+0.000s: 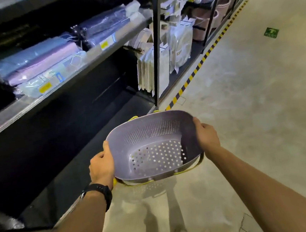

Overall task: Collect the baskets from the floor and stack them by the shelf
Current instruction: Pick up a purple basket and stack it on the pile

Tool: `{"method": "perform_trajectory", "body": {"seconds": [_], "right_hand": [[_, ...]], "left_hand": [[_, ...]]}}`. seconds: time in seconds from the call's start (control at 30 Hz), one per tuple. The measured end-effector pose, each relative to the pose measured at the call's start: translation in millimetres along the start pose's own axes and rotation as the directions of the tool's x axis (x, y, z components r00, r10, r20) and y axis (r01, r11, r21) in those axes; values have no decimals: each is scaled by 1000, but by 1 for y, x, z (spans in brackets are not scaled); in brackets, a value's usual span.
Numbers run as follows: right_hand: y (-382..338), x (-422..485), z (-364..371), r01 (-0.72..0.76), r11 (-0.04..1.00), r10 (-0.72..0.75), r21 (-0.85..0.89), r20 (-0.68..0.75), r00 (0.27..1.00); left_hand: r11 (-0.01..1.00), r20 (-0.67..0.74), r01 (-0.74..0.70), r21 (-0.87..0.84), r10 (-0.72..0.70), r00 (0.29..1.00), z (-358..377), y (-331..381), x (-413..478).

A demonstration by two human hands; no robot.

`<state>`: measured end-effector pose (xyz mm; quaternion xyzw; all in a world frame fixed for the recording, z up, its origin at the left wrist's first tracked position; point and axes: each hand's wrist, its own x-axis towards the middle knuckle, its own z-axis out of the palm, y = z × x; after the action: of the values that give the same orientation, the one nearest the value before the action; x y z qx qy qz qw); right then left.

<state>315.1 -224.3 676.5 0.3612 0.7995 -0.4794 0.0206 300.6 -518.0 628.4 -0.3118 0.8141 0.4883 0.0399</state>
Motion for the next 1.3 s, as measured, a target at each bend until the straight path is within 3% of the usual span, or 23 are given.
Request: {"method": "perform_trajectory", "body": {"seconds": [0.27,0.53,0.8,1.0,1.3], "right_hand": [[-60,69,50,87,995,-76,-53,177,981],[-112,130,114,144,986,-112,-88,293,949],[-154,183,162,197,974,-135,-113,408,903],[-165,234,191,276,953,-171,-122,534,828],[-165,274,219,305,927,-111,-216,619,777]], "left_hand": [[993,-156,72,-95,-87,984,5,11,46],[976,-320,189,-106,-213,923,11,23,91],[955,-374,242,-172,-291,881,17,41,118],[947,-453,269,-174,-319,832,41,53,130],[881,-470,369,-295,-471,747,67,57,140]]}}
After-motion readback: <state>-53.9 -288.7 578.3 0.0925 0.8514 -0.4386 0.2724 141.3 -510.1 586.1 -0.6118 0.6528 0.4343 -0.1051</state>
